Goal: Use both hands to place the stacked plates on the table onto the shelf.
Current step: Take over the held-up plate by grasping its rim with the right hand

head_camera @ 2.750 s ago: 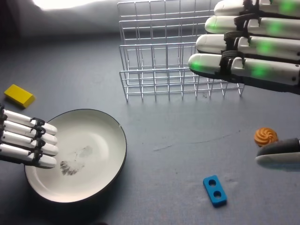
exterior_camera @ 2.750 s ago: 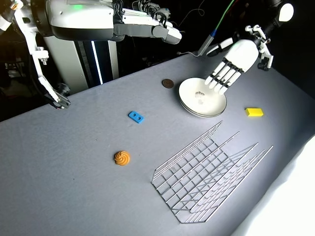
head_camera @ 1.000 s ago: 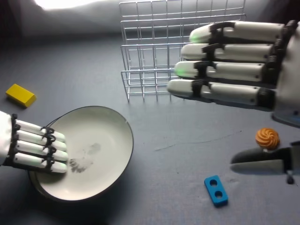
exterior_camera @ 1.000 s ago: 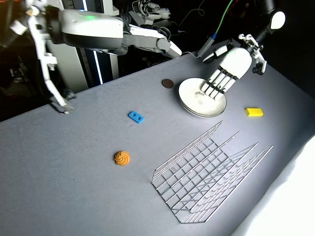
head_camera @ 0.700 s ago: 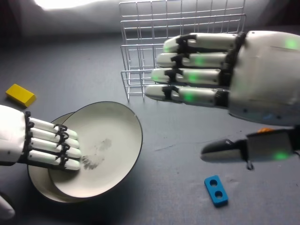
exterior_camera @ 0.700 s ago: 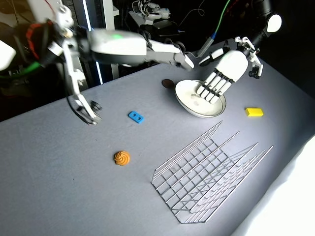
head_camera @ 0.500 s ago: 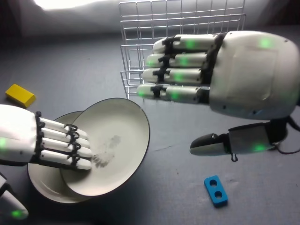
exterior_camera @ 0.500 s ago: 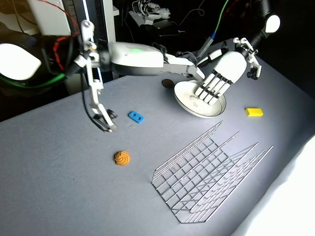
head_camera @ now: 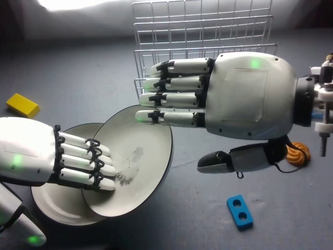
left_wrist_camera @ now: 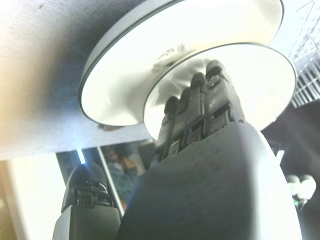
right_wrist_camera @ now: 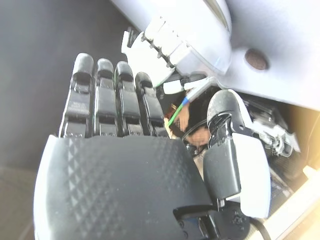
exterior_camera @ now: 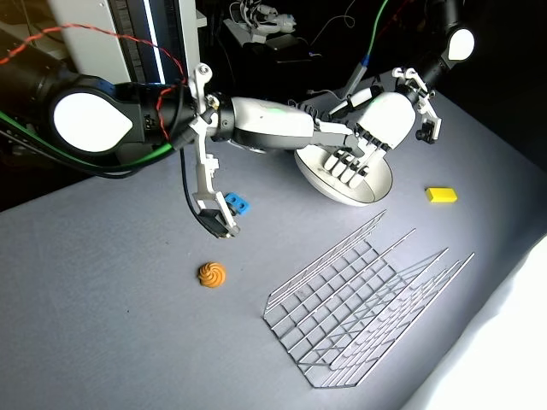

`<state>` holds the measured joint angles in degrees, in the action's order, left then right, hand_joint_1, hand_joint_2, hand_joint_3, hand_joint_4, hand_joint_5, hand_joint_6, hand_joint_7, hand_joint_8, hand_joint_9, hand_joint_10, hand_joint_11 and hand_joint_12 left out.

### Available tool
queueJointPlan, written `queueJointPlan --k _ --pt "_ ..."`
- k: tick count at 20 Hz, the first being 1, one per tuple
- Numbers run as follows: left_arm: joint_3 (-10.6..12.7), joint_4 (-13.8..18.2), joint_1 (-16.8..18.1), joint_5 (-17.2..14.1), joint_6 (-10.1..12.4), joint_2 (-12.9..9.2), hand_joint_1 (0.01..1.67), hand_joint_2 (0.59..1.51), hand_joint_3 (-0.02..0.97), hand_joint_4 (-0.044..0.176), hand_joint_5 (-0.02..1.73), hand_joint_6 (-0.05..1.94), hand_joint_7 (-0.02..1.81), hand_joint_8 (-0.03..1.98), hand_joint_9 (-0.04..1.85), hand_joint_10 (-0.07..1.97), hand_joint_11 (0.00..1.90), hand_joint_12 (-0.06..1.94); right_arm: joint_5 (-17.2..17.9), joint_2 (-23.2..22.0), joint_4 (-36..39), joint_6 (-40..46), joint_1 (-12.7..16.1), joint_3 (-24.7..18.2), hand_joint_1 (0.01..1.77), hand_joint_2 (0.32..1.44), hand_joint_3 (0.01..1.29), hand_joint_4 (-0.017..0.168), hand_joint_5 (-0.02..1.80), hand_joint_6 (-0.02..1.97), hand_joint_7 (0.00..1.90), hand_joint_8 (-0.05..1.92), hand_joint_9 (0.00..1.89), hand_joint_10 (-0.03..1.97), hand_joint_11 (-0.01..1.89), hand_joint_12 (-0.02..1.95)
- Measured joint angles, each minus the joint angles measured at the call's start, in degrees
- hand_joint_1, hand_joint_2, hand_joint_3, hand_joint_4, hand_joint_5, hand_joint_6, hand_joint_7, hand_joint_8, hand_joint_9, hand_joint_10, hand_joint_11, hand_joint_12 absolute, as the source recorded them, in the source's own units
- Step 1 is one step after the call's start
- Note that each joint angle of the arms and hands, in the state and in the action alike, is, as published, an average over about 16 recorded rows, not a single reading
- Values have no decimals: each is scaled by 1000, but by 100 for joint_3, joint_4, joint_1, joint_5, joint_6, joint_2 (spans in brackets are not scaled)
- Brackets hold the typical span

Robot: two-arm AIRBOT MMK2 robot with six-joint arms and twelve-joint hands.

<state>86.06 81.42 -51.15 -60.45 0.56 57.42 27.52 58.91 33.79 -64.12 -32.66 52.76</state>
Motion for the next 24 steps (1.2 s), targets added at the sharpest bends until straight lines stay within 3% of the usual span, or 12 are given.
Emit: queueJointPlan --k 7,13,17,24 --pt "-37 34 33 37 35 -8 18 1128 19 3 19 7 -11 -17 20 5 21 15 -299 320 9 -105 -5 150 881 1178 14 3 140 23 146 13 144 20 17 327" --pt "-33 37 30 34 38 -8 19 1128 18 3 19 7 -11 -16 19 5 21 14 -412 645 -78 -153 -29 288 1228 1121 15 3 190 23 187 12 178 20 16 391" --pt "-23 39 28 26 39 -3 18 1128 18 3 19 7 -12 -16 18 5 21 15 -417 927 -161 -165 -44 412 1236 1099 15 3 201 23 201 12 189 20 16 419" --pt "-8 39 25 11 39 5 18 1129 17 2 18 7 -11 -16 17 6 20 15 -409 1408 -343 -179 -79 680 1182 1074 15 3 197 23 202 13 200 20 12 689"
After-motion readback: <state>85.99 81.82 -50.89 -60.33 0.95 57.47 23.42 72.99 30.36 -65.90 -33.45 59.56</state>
